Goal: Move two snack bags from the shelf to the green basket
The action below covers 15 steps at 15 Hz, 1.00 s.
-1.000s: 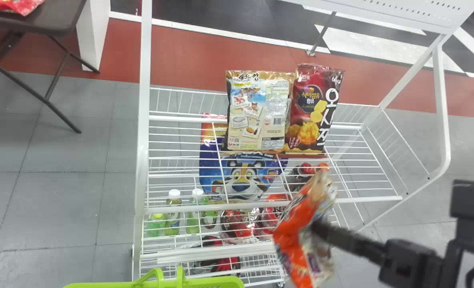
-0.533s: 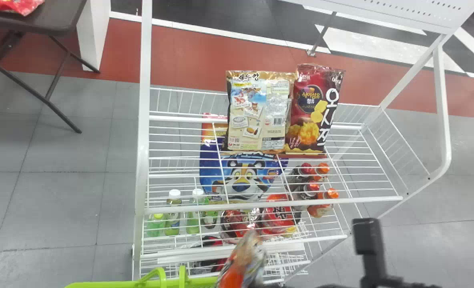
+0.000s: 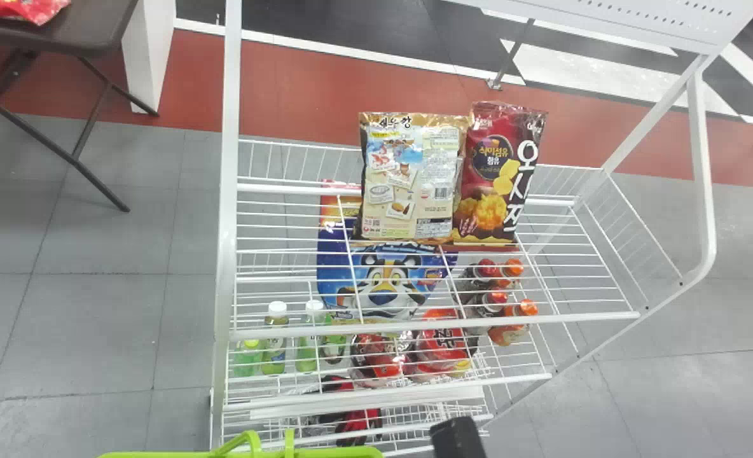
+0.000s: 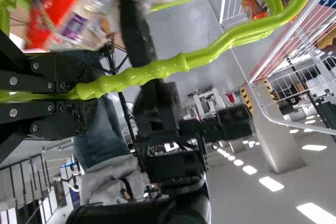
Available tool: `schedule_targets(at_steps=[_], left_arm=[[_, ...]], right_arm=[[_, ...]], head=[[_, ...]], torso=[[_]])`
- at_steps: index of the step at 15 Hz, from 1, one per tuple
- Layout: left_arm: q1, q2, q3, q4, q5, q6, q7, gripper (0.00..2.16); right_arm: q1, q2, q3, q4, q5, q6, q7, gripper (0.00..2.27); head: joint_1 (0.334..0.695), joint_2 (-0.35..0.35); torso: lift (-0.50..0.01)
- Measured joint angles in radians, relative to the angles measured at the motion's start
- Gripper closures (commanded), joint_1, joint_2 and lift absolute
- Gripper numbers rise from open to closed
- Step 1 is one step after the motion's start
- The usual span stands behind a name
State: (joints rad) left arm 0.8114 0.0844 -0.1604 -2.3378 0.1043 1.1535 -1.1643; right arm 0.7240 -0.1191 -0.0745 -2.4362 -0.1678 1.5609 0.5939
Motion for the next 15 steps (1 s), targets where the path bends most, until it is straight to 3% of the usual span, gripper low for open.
schedule_targets(at_steps=[3, 4, 5, 6, 9, 15], left_arm=[[0.000, -0.001, -0.005, 0.000, -0.001, -0.001, 0.001, 2.15], [0.000, -0.001, -0.006, 0.000, -0.001, -0.002, 0.002, 2.15], [0.000, -0.002, -0.006, 0.000, -0.001, -0.003, 0.001, 2.15], [-0.001, -0.002, -0.006, 0.000, -0.002, -0.004, 0.000, 2.15], [-0.003, -0.002, -0.006, 0.001, -0.002, -0.004, 0.000, 2.15], [-0.003, -0.002, -0.010, 0.002, -0.002, -0.004, 0.002, 2.15]], right_arm=[[-0.043, -0.005, 0.008, 0.094, -0.004, 0.000, -0.004, 2.13], [-0.053, -0.005, 0.007, 0.120, -0.004, 0.000, -0.005, 1.78], [-0.059, -0.005, 0.003, 0.137, -0.006, 0.000, -0.004, 0.65], [-0.060, -0.005, -0.008, 0.144, -0.011, 0.000, -0.003, 0.00], [-0.054, 0.001, -0.072, 0.152, -0.049, -0.025, -0.001, 0.02], [-0.050, 0.036, -0.209, 0.169, -0.157, -0.375, 0.038, 0.08]], head=[[0.695, -0.350], [0.695, -0.350], [0.695, -0.350], [0.695, -0.350], [0.695, -0.350], [0.695, -0.350]], torso=[[-0.016], [-0.016], [-0.016], [-0.016], [-0.016], [-0.016]])
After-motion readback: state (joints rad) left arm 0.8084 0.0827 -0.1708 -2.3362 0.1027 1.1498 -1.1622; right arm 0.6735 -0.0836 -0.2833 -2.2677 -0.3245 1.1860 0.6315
